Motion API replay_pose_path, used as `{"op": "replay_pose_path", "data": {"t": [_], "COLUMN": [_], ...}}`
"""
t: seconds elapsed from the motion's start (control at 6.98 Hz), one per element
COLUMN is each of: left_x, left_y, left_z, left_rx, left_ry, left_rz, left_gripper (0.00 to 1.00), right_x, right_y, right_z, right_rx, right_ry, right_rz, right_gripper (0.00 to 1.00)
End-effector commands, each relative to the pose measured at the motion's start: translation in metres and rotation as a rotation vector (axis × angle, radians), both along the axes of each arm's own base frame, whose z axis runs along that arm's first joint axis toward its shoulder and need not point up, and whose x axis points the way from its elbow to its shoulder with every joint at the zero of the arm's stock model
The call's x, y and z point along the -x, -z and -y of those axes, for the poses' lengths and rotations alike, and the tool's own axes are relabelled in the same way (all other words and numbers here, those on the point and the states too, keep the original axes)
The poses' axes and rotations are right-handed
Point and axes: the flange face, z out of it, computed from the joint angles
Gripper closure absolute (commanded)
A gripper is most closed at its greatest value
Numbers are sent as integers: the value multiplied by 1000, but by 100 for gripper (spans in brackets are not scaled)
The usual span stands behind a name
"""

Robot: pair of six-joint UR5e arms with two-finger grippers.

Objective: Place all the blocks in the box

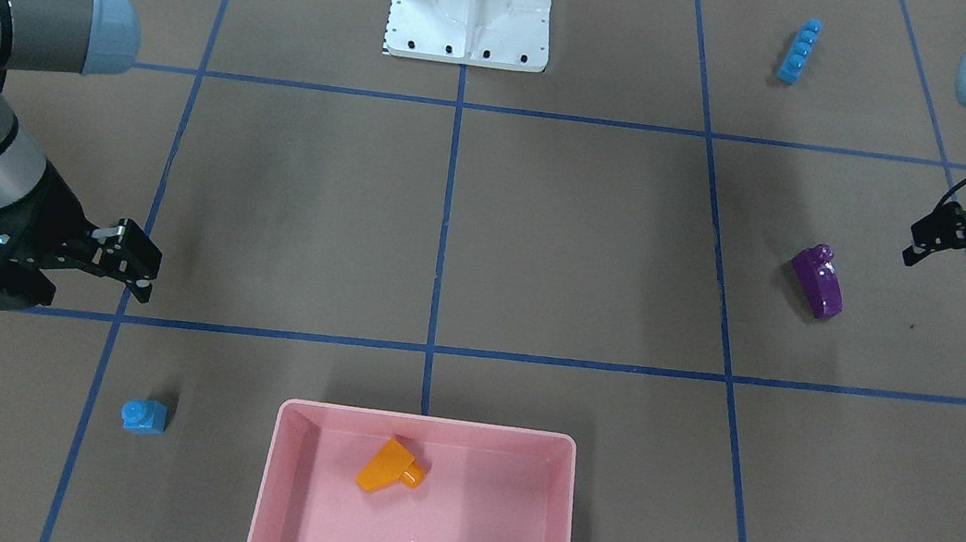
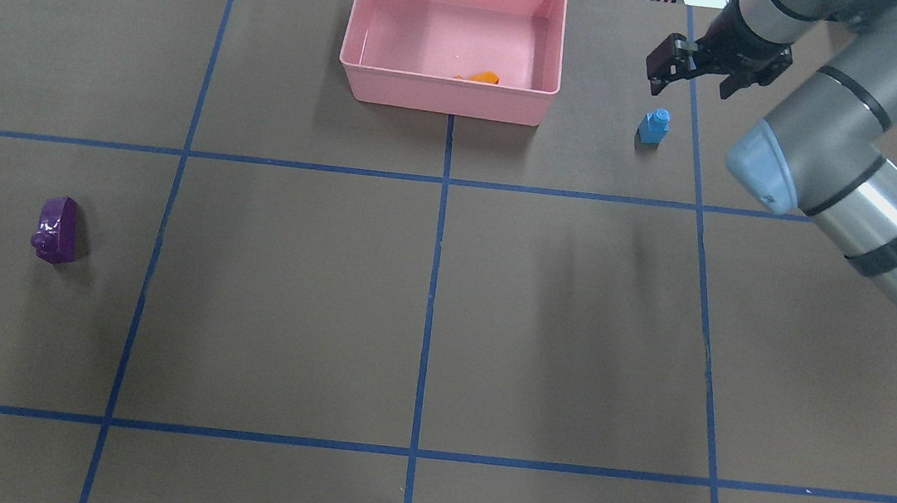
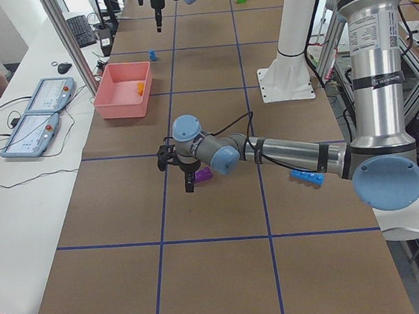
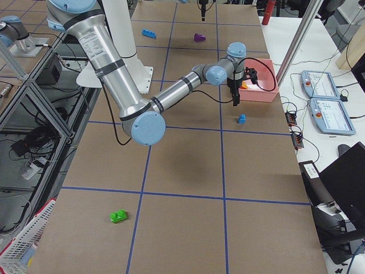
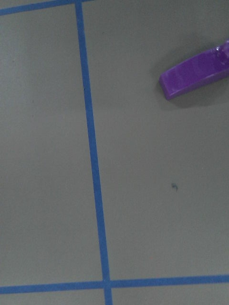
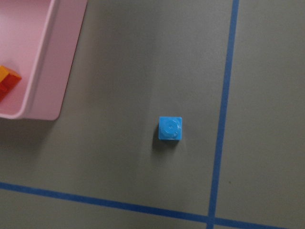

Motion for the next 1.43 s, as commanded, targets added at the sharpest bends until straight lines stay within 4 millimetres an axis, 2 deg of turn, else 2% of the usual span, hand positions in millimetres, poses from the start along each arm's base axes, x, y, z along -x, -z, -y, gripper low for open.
{"op": "replay_pose_path", "data": {"t": [0.0,0.14,0.29,0.57,0.72,0.86,1.0,1.29], "left_x": [-70,-92,-104,-109,-110,-111,-112,-113], "left_y": [8,18,18,7,7,6,4,4], "left_z": [-13,-17,-23,-24,-23,-21,-20,-21], "left_rx": [85,119,130,136,136,135,137,138], "left_ry": [110,121,108,91,90,88,87,86], "left_rz": [51,31,32,47,48,49,52,53], "left_gripper": [0,0,0,0,11,45,66,80], "right_x": [-28,-29,-29,-30,-29,-29,-29,-29], "right_y": [-43,-42,-42,-44,-44,-45,-45,-45], "right_z": [-28,-31,-31,-31,-31,-31,-31,-31], "right_rx": [-15,-17,-17,-16,-16,-17,-17,-17], "right_ry": [41,41,41,40,41,40,40,40], "right_rz": [-25,-24,-24,-27,-27,-28,-28,-28], "right_gripper": [1,1,1,1,1,1,1,1]}}
